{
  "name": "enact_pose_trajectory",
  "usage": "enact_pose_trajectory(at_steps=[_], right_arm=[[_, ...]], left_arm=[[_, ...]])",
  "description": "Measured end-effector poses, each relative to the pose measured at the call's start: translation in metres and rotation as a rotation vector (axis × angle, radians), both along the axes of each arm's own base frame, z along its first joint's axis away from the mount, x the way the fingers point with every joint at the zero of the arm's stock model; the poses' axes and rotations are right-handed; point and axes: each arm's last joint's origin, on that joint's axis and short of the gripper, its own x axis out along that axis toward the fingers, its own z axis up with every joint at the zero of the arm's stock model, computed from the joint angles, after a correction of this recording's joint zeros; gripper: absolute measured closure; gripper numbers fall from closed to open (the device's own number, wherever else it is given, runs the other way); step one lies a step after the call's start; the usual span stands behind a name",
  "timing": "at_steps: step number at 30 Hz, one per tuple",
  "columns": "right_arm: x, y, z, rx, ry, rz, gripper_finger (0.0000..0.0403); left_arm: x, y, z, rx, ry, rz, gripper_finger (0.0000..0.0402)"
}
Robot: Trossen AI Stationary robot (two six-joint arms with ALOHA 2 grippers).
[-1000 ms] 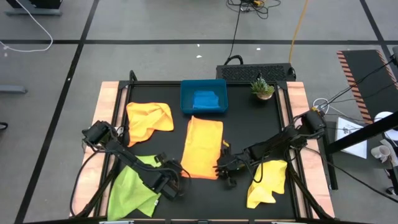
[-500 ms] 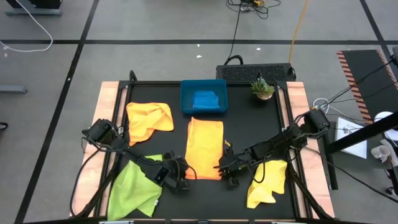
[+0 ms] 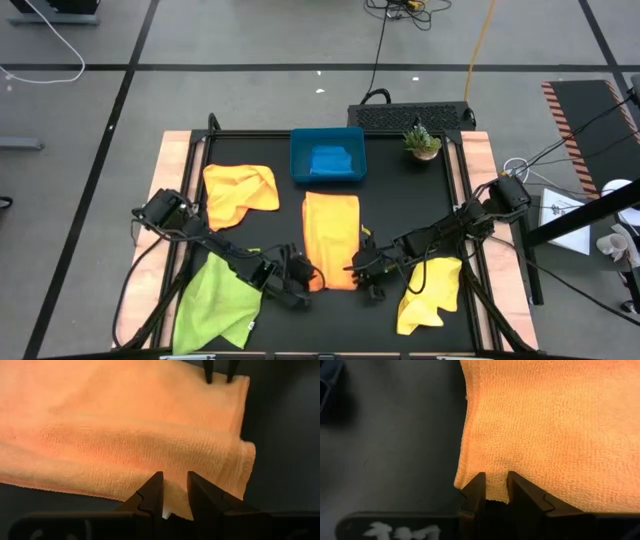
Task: Fold microfiber towels
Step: Fold the right orange microfiber cloth
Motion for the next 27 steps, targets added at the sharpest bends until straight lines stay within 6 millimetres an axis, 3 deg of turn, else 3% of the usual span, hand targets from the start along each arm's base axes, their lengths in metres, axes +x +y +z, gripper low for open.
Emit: enact_pose_trajectory(at_steps=[6,13,17,27], right_arm=[[-0.004,0.0,0.009,0.028,0.0,0.019,0.0331],[-0.011,-0.002,0.035,-0.003,-0.065,0.033,0.0328],[-0.014,0.006,0.043,-0.026,-0.151,0.122,0.0315],[-0.028,0.039,0.023,-0.259,-0.253,0.319,0.0223]], left_arm=[[-0.006,-0.005,0.005,0.023,0.035,-0.022,0.0314],[-0.018,-0.01,0.031,0.039,0.005,-0.051,0.0314],[-0.022,-0.016,0.035,0.056,-0.006,-0.094,0.0314],[-0.025,-0.024,0.031,0.101,0.007,-0.16,0.0314]])
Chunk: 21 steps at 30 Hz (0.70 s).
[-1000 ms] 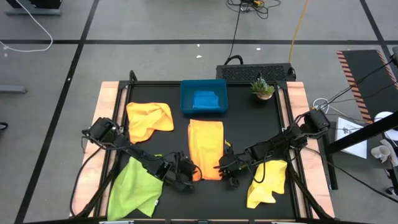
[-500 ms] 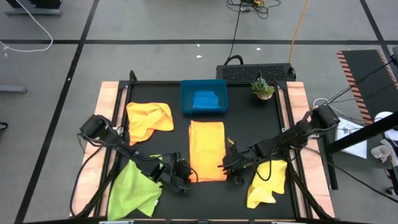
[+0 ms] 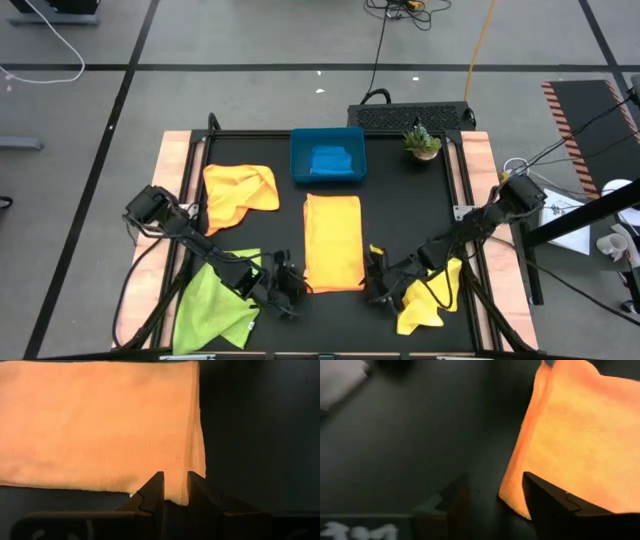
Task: Fold microfiber towels
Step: Fold the right orange microfiber cloth
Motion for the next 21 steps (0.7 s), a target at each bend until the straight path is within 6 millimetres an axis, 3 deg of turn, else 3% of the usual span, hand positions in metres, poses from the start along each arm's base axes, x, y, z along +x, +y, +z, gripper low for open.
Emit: enact_pose_trajectory(at_steps=[5,10,16,21], right_arm=[[-0.003,0.005,-0.016,-0.148,-0.006,0.0,0.0195],[-0.002,0.007,-0.022,-0.205,-0.018,0.011,0.0197],[-0.001,0.006,-0.024,-0.242,-0.023,0.027,0.0224],[-0.001,0.005,-0.025,-0.291,-0.033,0.027,0.0274]], left_arm=[[0.002,-0.001,0.001,0.006,-0.019,-0.016,0.0314],[0.002,-0.001,0.001,0.01,-0.008,-0.042,0.0314],[0.002,-0.001,-0.002,0.017,0.004,-0.055,0.0314],[0.003,-0.001,-0.006,0.019,0.017,-0.062,0.0314]])
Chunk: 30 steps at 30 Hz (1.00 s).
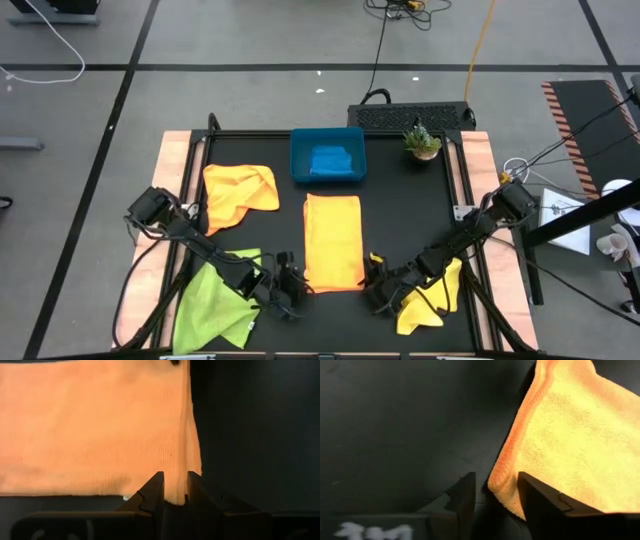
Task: Fold microfiber towels
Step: Fold the right orange microfiber cloth
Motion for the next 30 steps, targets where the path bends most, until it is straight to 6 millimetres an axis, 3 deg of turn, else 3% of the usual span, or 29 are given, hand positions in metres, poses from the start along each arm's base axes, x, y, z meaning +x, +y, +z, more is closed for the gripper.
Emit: enact_pose_trajectory(at_steps=[8,19,22,30], right_arm=[[0.0,-0.002,0.004,0.015,-0.015,-0.039,0.0389],[0.001,-0.006,0.03,0.148,-0.103,-0.144,0.0399],[0.002,-0.008,0.036,0.172,-0.12,-0.161,0.04],[0.007,-0.015,0.04,0.2,-0.14,-0.197,0.0402]], left_arm=[[-0.001,-0.001,-0.003,0.016,0.026,-0.036,0.0314],[-0.005,-0.008,-0.004,0.05,0.037,-0.11,0.0307],[-0.007,-0.011,-0.007,0.05,0.043,-0.118,0.0278],[-0.006,-0.012,-0.032,0.129,0.057,-0.038,0.0151]])
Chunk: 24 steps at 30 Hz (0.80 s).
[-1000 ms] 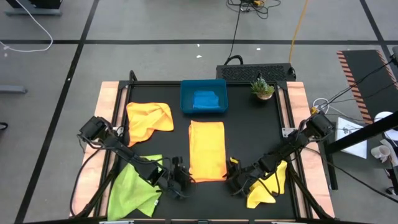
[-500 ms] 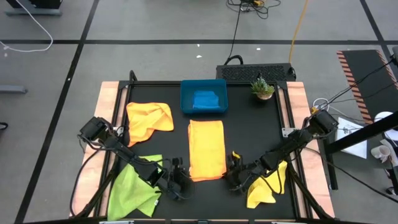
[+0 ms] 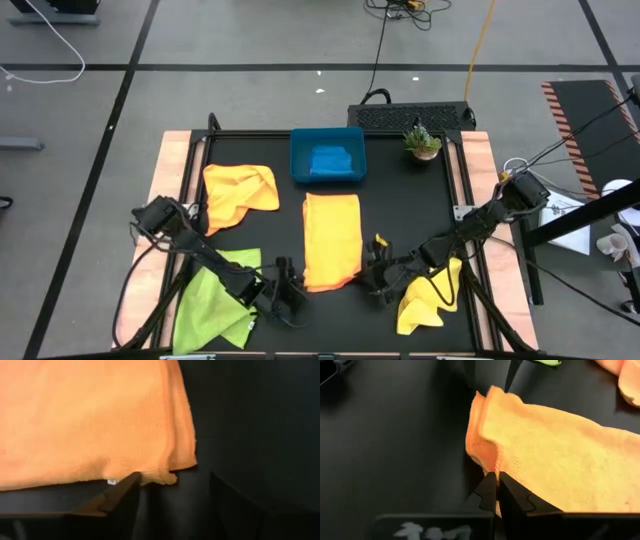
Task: Fold microfiber towels
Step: Fold the right orange microfiber cloth
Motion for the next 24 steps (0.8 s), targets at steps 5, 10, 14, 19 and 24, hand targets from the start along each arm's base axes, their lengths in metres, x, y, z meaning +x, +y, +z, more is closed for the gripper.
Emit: enact_pose_trajectory(at_steps=[5,10,14,19,24], right_arm=[[0.003,-0.005,0.0,0.029,-0.003,-0.038,0.0402],[0.007,-0.008,0.003,0.057,-0.032,-0.062,0.0402],[0.01,-0.011,0.005,0.072,-0.056,-0.076,0.0402],[0.013,-0.014,0.009,0.091,-0.087,-0.09,0.0402],[0.012,-0.017,0.02,0.103,-0.125,-0.106,0.0403]], left_arm=[[0.001,0.0,-0.006,0.027,-0.022,0.034,0.0088],[0.003,-0.002,-0.005,0.048,-0.057,0.036,0.006],[0.004,-0.001,-0.005,0.044,-0.062,0.041,0.006],[0.004,-0.002,-0.005,0.022,-0.067,0.058,0.008],[0.004,-0.001,-0.006,-0.004,-0.072,0.081,0.0112]])
